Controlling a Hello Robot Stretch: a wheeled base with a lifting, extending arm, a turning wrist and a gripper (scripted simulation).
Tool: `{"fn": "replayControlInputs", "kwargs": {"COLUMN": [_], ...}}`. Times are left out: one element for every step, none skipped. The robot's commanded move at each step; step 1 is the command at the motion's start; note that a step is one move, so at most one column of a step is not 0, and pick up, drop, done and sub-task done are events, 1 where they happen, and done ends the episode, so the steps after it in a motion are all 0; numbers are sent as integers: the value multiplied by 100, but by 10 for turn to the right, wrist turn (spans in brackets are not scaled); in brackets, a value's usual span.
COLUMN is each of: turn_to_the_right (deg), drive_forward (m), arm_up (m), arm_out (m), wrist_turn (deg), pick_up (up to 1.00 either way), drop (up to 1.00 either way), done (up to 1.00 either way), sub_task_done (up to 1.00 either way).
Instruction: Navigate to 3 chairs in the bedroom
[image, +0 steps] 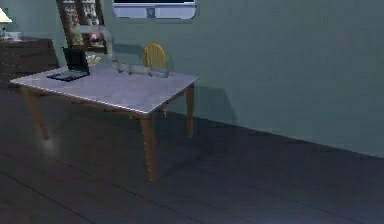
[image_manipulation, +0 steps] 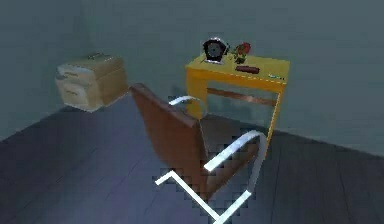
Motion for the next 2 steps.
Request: {"fn": "replayControlInputs", "kwargs": {"turn_to_the_right": [120, 0], "drive_forward": [0, 100], "arm_up": [0, 0], "arm_out": [0, 0], "wrist_turn": [0, 0], "pick_up": [0, 0], "drop": [0, 0], "done": [0, 0], "sub_task_done": [0, 0]}}
